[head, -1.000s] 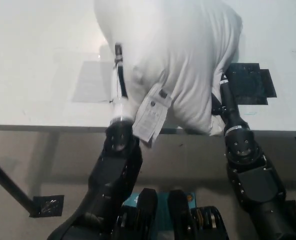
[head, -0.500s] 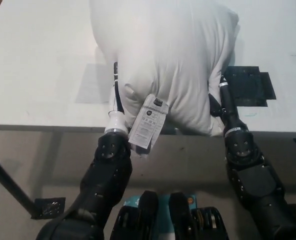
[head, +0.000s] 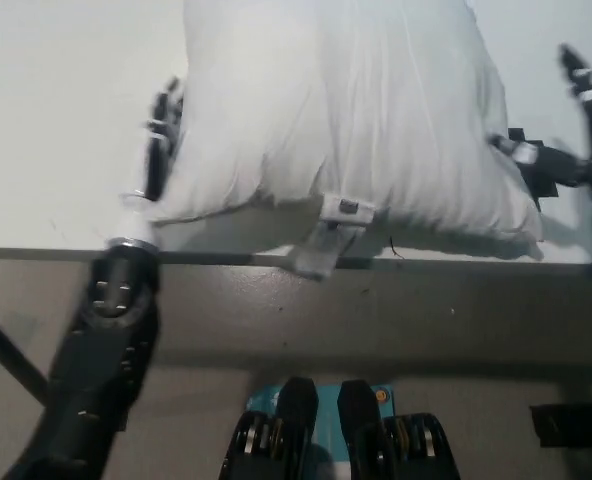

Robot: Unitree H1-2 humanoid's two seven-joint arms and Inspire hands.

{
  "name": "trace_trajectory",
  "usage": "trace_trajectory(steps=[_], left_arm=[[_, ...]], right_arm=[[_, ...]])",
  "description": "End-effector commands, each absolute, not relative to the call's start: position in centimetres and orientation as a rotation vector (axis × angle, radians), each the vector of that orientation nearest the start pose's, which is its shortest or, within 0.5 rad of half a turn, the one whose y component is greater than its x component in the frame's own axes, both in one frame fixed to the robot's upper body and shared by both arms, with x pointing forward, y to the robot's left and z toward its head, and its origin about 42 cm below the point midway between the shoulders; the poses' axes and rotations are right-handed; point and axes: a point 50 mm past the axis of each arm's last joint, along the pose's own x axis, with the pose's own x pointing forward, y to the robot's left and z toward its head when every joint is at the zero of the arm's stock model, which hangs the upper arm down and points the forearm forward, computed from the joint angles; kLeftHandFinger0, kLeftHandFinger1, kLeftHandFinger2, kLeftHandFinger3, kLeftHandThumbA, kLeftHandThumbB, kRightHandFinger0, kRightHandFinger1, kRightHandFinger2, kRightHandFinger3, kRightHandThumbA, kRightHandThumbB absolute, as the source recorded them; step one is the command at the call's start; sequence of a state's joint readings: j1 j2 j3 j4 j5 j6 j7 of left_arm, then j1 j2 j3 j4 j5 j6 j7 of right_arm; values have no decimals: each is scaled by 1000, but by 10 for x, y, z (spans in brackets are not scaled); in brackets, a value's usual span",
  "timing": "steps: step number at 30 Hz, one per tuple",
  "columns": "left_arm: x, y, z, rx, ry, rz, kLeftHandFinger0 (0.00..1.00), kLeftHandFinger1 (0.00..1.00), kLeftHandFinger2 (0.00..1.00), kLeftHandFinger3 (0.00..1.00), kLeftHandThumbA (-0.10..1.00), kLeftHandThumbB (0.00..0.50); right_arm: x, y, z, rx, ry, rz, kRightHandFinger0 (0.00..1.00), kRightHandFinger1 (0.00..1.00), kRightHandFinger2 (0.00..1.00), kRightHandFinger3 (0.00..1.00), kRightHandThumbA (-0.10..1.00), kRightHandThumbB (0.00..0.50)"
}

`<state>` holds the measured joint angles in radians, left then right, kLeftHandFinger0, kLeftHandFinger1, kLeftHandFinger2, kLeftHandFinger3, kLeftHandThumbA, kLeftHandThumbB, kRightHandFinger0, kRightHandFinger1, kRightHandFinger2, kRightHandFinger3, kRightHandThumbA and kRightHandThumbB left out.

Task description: The robot uses both hands to lift the pillow and then drops it on the table

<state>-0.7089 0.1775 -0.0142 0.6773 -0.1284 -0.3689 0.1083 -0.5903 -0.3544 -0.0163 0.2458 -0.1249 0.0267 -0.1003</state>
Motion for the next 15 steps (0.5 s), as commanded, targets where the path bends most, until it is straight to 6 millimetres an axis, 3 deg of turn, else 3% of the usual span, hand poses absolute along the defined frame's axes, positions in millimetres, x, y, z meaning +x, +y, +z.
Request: trace_trajectory(steps=[1,2,3,4,6,7,10,11,12,13,15], left_arm=[[475,292,276,93,-637,108,1000,1000,1000,1000,1000,122],[470,299,282,94,-661,123,1000,1000,1000,1000,1000,122],[456,310,292,75,-692,157,1000,1000,1000,1000,1000,165],[440,319,300,64,-728,181,1000,1000,1000,1000,1000,200],[424,323,299,63,-755,193,1000,1000,1000,1000,1000,174],[412,324,299,89,-774,204,1000,1000,1000,1000,1000,151],[359,320,266,193,-771,166,1000,1000,1000,1000,1000,134],[355,318,263,199,-764,167,1000,1000,1000,1000,1000,135],[341,312,250,199,-747,170,1000,1000,1000,1000,1000,136],[318,301,223,204,-728,183,1000,1000,1000,1000,1000,77],[298,293,199,176,-677,183,1000,1000,1000,1000,1000,70]], right_arm=[[407,-348,325,-546,-477,-170,1000,1000,1000,1000,921,177],[401,-353,328,-551,-489,-178,1000,1000,1000,1000,907,174],[385,-361,336,-577,-507,-194,1000,1000,1000,1000,834,165],[367,-367,344,-603,-519,-214,1000,1000,1000,1000,832,180],[355,-369,346,-595,-525,-217,1000,1000,1000,1000,796,175],[346,-371,346,-591,-532,-214,1000,1000,1000,1000,767,148],[302,-369,333,-598,-518,-213,1000,1000,1000,1000,807,152],[298,-368,331,-598,-515,-213,1000,1000,1000,1000,819,153],[287,-368,324,-613,-501,-213,1000,1000,1000,1000,818,138],[268,-364,303,-634,-460,-189,1000,1000,1000,1000,792,77],[254,-361,281,-639,-431,-162,1000,1000,1000,1000,819,41]])
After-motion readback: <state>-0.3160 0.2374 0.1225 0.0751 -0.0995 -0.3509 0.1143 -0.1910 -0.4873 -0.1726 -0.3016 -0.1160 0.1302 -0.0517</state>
